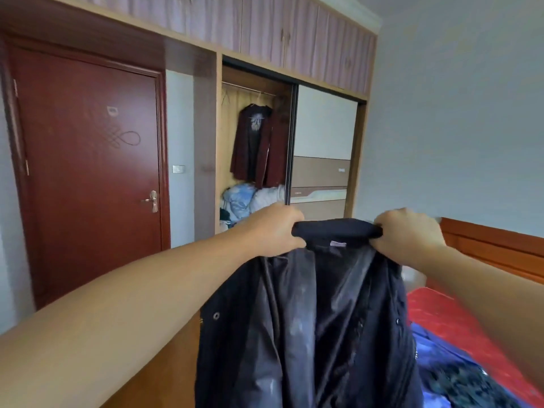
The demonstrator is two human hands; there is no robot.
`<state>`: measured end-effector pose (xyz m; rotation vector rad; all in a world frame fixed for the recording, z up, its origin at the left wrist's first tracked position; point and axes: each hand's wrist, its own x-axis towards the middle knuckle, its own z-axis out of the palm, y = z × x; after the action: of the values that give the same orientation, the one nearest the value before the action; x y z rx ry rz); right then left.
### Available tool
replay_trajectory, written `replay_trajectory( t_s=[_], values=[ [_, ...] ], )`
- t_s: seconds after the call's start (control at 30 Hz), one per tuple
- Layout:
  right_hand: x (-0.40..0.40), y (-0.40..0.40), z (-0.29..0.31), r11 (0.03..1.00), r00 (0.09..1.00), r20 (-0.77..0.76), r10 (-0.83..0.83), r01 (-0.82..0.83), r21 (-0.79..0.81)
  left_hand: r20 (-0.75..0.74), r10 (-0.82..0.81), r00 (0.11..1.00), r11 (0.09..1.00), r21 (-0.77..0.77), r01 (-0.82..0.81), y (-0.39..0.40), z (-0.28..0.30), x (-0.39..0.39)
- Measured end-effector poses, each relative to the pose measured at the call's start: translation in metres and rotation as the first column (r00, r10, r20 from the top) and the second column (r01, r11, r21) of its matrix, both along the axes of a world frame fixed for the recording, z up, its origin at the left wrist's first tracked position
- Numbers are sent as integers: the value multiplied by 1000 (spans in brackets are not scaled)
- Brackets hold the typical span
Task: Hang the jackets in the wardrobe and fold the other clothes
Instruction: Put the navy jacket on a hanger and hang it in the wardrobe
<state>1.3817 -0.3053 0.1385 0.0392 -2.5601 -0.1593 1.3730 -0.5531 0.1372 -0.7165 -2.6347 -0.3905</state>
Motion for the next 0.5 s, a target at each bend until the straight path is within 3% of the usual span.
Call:
replay_trajectory(
  t_s=[0.17, 0.3, 0.4, 0.5],
  values=[
    [-49, -87, 76, 994, 991, -112, 72, -80, -72, 117, 90, 989, 985, 136, -106, -95, -39, -60],
    [-87, -143, 88, 984, 986, -121, 114, -129, -121, 139, 197, 971, 945, 239, -226, -164, -77, -94],
    [-116, -167, 73, 996, 992, -94, 89, -91, -23, 58, 285, 957, 937, 194, -290, -211, -75, -116],
    [-153, -181, 53, 982, 998, -60, 37, -25, 186, -20, 336, 942, 938, 93, -333, -255, -63, -142]
  ],
)
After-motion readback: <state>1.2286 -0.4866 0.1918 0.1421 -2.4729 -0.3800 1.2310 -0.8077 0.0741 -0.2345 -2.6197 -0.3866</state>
